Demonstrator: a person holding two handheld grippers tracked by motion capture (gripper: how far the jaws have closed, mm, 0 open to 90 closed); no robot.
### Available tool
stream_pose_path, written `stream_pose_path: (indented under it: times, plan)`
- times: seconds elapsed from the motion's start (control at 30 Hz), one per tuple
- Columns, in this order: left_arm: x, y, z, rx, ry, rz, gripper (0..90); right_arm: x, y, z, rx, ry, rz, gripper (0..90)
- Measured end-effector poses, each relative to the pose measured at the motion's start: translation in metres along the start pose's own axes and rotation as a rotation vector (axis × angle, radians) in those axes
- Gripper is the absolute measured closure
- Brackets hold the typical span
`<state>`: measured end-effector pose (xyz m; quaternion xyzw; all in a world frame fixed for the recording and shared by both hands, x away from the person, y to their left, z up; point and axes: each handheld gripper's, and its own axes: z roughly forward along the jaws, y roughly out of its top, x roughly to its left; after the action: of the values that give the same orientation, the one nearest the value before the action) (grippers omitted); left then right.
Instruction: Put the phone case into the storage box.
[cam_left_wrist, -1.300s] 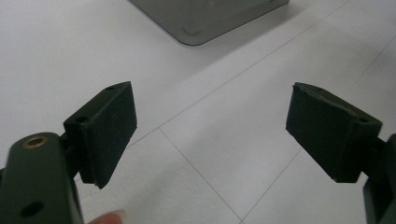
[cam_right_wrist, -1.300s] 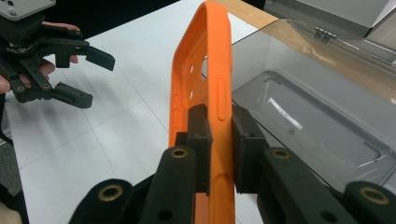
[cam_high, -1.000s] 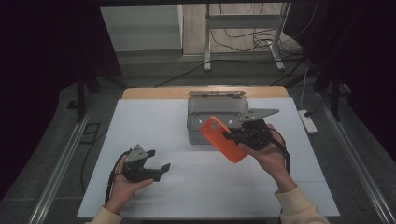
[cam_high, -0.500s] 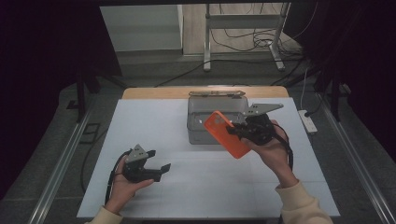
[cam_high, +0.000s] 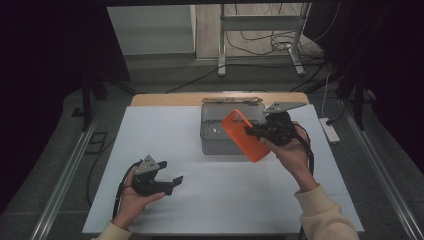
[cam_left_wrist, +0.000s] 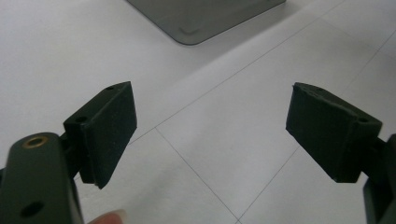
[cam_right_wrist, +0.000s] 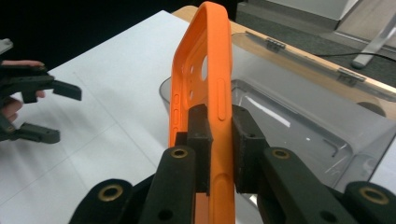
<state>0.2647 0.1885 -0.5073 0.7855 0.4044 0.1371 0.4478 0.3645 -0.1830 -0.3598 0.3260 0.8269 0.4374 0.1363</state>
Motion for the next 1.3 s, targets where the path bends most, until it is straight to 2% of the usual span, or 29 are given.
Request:
stream_pose_path:
  times: [0.2,0.67,1.3]
  plan:
    - [0.001,0.0,-0.001,0.002,0.001,0.003,16.4,-0.006,0.006,0.001,-0.005,-0.019,0.019,79.8]
    - [0.0,0.001,-0.001,0.0,0.0,0.003,16.4,-0.008,0.017,-0.002,-0.011,-0.059,0.018,79.8]
    - [0.0,0.002,-0.002,0.001,0.0,0.004,16.4,-0.012,0.032,0.005,0.014,-0.105,0.039,79.8]
